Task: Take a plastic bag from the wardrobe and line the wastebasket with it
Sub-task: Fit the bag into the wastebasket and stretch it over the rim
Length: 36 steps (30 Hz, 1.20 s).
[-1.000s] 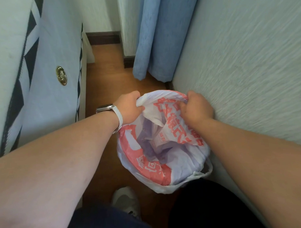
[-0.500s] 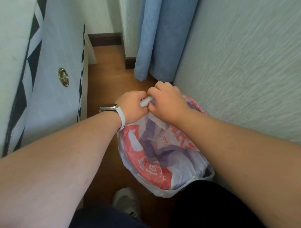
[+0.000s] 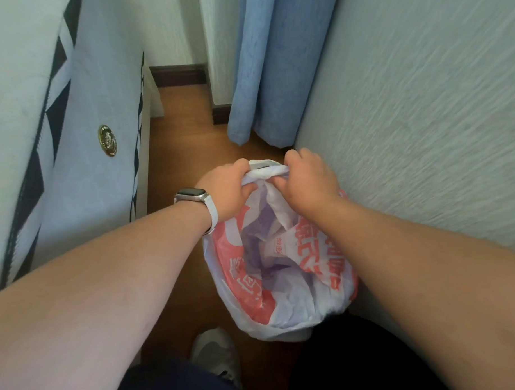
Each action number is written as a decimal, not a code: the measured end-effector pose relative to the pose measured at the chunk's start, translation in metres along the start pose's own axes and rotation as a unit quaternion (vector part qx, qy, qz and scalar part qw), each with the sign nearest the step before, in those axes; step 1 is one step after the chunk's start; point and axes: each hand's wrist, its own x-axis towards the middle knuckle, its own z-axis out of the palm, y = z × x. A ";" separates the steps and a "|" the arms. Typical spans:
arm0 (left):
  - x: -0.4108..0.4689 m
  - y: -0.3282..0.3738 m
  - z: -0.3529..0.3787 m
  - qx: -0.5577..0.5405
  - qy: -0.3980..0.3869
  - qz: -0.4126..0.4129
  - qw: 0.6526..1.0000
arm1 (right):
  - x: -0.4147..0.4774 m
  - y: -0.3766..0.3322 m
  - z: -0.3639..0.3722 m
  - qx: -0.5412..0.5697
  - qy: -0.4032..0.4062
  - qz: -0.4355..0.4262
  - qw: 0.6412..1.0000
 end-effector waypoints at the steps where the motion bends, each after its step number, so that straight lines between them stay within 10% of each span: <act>1: 0.001 0.000 0.000 -0.017 0.005 0.001 1.000 | 0.000 0.001 0.000 0.008 -0.002 0.010 1.000; 26: 0.002 -0.001 -0.010 -0.034 0.006 -0.103 0.994 | 0.002 0.024 -0.005 0.104 -0.048 0.197 0.974; 36: 0.002 0.002 -0.005 -0.036 -0.021 -0.030 0.999 | 0.003 -0.008 -0.002 0.008 0.074 -0.085 0.994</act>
